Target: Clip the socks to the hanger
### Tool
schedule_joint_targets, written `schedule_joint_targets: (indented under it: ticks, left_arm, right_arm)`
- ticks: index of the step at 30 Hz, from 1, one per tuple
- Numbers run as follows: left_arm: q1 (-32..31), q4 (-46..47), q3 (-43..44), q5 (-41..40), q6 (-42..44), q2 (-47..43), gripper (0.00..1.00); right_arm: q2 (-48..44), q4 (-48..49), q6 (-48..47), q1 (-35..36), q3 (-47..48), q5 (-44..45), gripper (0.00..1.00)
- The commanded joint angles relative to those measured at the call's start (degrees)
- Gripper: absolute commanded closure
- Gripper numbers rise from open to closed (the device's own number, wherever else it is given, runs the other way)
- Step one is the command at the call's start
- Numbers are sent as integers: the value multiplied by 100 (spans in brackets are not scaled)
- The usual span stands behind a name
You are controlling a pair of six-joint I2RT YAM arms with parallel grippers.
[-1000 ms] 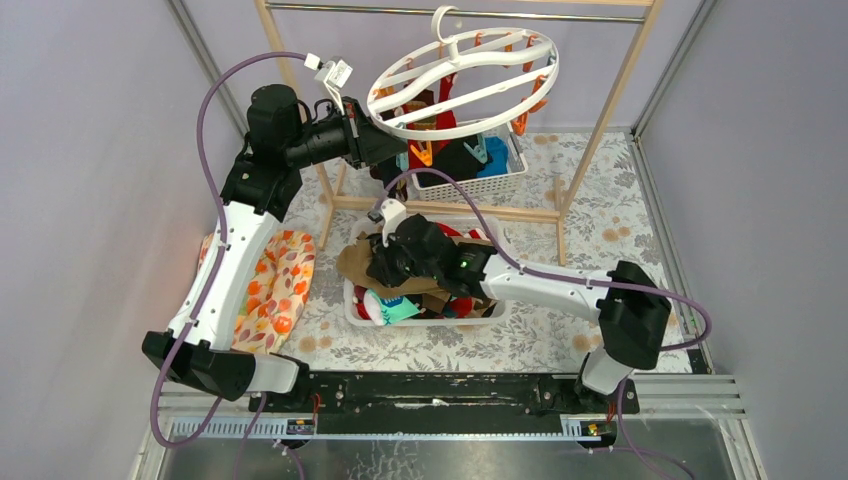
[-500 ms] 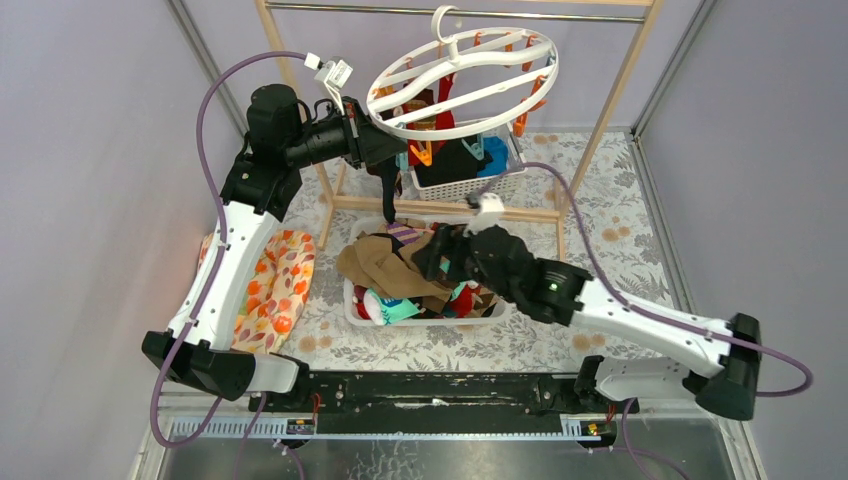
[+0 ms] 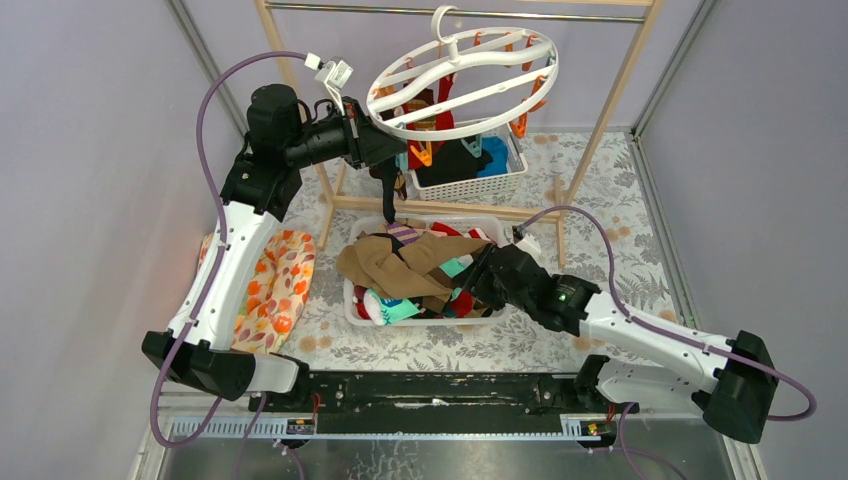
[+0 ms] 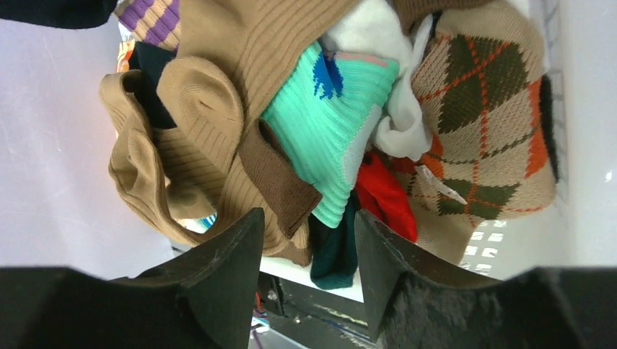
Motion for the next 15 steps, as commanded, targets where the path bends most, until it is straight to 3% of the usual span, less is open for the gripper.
schedule_joint_targets:
  ticks: [1, 15]
  left_arm:
    - [-36, -50, 132, 139, 142, -117, 100]
    - [-33, -36, 116, 157, 143, -130, 100]
  right_arm:
    - [153, 738, 543, -165, -91, -586, 46]
    - [500, 1339, 849, -204, -206, -801, 60]
